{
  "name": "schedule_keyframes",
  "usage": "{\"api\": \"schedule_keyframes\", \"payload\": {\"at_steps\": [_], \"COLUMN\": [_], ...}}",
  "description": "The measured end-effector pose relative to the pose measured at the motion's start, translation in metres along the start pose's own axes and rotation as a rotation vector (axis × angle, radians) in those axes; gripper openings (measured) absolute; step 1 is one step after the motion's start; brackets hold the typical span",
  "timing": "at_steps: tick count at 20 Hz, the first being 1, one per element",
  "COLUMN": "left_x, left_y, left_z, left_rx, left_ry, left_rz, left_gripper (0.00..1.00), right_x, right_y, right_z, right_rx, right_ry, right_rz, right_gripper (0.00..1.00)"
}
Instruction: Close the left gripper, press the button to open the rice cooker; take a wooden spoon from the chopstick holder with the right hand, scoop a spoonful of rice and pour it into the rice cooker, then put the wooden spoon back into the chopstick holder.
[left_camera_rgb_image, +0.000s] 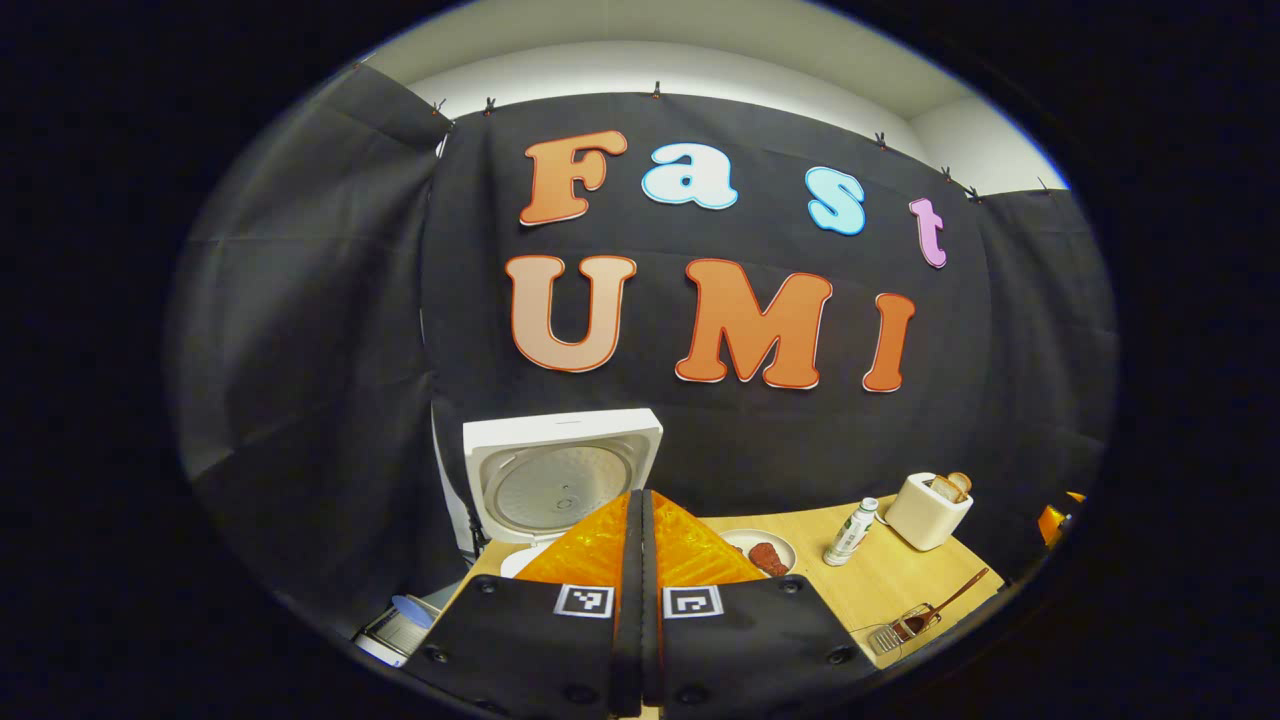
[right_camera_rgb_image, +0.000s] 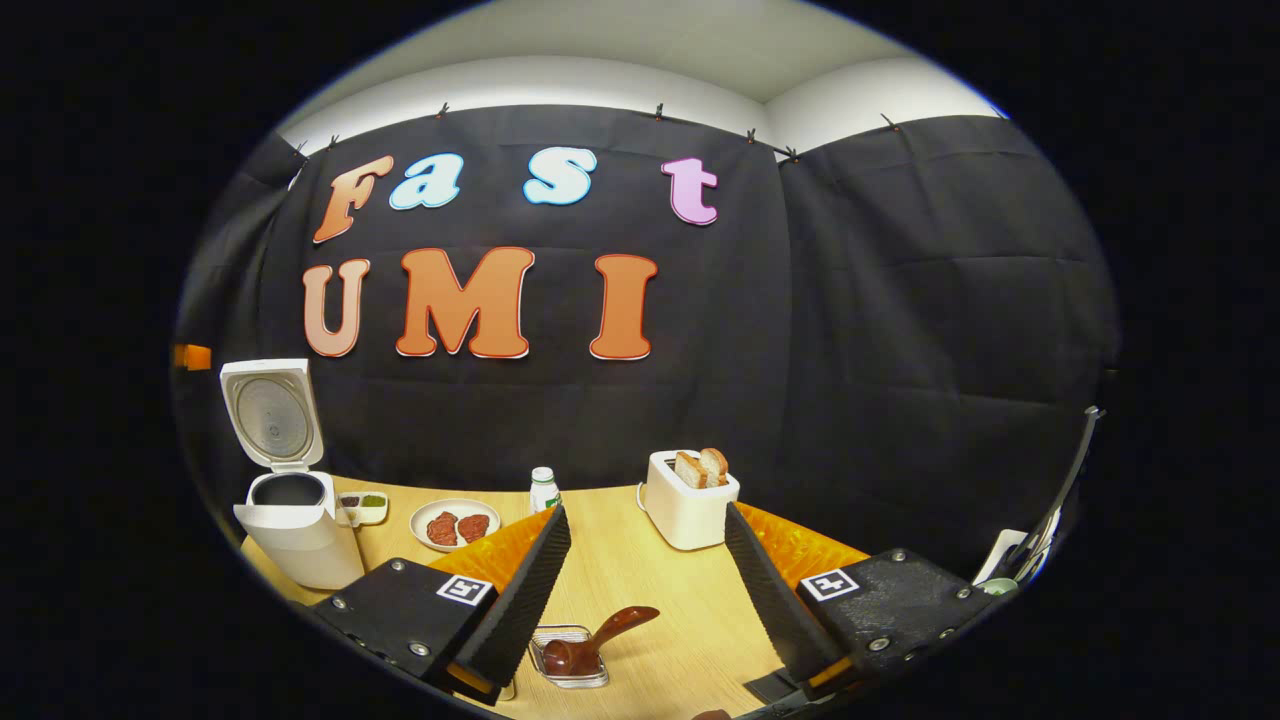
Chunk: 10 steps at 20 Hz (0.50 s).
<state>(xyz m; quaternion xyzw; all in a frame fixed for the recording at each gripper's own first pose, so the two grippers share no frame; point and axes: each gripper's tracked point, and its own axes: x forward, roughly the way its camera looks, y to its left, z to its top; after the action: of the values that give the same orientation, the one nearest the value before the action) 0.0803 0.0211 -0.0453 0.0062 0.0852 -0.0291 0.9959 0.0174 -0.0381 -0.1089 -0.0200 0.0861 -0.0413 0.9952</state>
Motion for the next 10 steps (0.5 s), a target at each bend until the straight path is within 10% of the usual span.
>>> {"api": "schedule_keyframes", "payload": {"at_steps": [10], "left_x": [-0.055], "left_y": [0.04], "left_z": [0.021], "left_rx": [-0.004], "left_ry": [-0.087], "left_rz": [0.14], "left_gripper": [0.12], "right_x": [0.044], "right_y": [0.009], "right_z": [-0.08], "right_rx": [0.107], "right_ry": [0.122], "right_rz": [0.082], "right_gripper": [0.96]}}
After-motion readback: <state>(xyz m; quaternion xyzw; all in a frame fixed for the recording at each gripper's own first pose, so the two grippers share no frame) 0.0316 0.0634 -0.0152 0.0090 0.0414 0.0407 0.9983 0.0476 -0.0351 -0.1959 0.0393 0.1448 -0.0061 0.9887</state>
